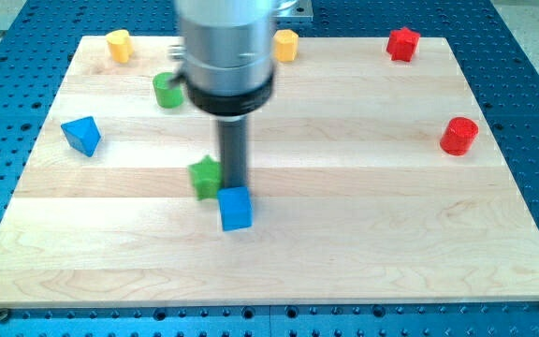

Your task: Move the green star towards the bottom left corner

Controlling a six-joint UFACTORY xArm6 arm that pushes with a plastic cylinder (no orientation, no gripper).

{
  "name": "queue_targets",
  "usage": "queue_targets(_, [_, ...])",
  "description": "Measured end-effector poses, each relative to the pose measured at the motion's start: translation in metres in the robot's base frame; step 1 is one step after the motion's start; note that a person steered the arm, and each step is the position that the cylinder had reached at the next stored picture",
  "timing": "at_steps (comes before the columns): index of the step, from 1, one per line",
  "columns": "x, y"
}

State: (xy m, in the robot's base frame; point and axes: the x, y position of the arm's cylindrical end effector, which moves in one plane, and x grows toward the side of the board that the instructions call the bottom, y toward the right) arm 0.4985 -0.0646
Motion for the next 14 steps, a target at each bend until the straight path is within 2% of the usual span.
queue_targets(1, [0.001, -0.051])
queue_targets(2, [0.002, -0.055])
queue_targets(3, [-0.021, -0.005])
queue_targets(4, [-0.034, -0.059])
queue_targets(5, [-0.034, -0.096])
queue_targets(6, [-0.023, -0.159])
queue_targets(7, [0.008, -0.170])
queue_targets(8, [-0.021, -0.153])
queue_targets(9, [-0.025, -0.196])
queue_targets(10, [0.018, -0.196])
queue_targets(11, [0.039, -0.136])
queue_targets(12, [0.006, -0.100])
queue_targets(13, [0.006, -0.021])
queue_targets(14, [0.010, -0.018])
